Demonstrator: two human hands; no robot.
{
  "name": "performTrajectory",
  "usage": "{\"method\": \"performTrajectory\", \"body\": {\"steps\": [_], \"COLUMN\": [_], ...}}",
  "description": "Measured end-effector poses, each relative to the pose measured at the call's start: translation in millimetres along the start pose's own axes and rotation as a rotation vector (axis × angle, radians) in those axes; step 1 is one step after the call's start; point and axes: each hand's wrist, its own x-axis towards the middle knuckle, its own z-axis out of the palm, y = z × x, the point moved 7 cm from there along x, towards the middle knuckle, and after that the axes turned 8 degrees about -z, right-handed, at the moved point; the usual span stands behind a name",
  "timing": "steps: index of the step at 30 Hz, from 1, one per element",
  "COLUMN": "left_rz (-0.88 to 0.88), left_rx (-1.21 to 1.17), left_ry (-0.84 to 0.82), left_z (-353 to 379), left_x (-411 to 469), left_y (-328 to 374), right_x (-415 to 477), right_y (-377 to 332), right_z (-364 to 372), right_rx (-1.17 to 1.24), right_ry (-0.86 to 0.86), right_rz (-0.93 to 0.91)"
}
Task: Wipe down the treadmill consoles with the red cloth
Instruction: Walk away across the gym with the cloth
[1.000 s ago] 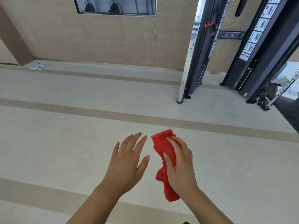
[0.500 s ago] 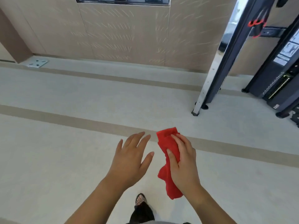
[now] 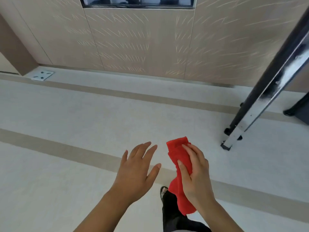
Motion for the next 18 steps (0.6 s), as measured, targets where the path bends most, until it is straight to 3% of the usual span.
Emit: {"method": "performTrajectory", "body": {"steps": [8,18], "left_rz": [-0.143,-0.461], "left_rx": [-0.001,-0.014], "left_ry": [0.033,0.102], "left_z": [-42.3,-95.4], "left_x": [202.2,325.6], "left_y": [-82.7,-276.6], "right_x": [233.0,409.5], "right_y": [6.1,-63.1], "right_z": [86.3,294.3], "right_rx": [-0.040,0.048], "right_ry": [-0.162,-0.450], "right_rz": [-0.124,-0.329]}}
